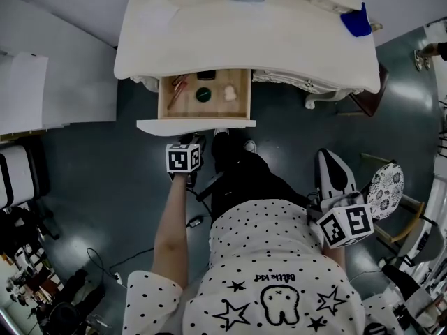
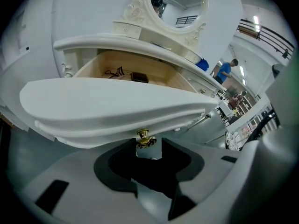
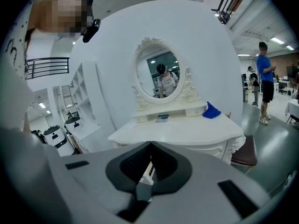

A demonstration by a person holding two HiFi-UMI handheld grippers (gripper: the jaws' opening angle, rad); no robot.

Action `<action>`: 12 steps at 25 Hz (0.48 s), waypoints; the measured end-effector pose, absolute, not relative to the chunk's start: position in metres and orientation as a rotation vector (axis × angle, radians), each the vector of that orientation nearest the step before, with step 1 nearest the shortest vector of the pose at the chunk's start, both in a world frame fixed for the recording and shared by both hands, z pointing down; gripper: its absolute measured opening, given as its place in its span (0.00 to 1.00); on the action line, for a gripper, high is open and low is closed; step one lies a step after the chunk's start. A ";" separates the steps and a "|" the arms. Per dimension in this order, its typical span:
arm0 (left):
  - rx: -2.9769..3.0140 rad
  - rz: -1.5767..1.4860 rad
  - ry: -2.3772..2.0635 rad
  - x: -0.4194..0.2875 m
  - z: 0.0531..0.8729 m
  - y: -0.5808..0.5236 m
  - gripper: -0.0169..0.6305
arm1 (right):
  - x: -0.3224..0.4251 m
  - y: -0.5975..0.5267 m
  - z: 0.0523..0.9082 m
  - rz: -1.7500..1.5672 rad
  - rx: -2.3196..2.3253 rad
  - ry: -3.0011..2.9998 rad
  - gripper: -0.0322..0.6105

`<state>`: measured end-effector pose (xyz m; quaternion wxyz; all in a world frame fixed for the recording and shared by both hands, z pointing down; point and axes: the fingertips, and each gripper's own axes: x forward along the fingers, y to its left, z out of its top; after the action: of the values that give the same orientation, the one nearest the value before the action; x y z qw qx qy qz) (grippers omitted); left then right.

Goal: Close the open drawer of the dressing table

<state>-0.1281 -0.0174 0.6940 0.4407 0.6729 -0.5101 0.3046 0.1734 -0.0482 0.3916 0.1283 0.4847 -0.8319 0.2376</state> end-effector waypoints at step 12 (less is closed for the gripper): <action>1.637 0.780 -1.336 -0.133 0.693 -0.026 0.23 | 0.176 -0.056 0.392 0.694 1.429 -2.414 0.06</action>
<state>-0.1331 -0.0255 0.6934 0.4304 0.6560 -0.5354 0.3126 0.1757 -0.0561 0.3922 0.1255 0.4905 -0.8287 0.2383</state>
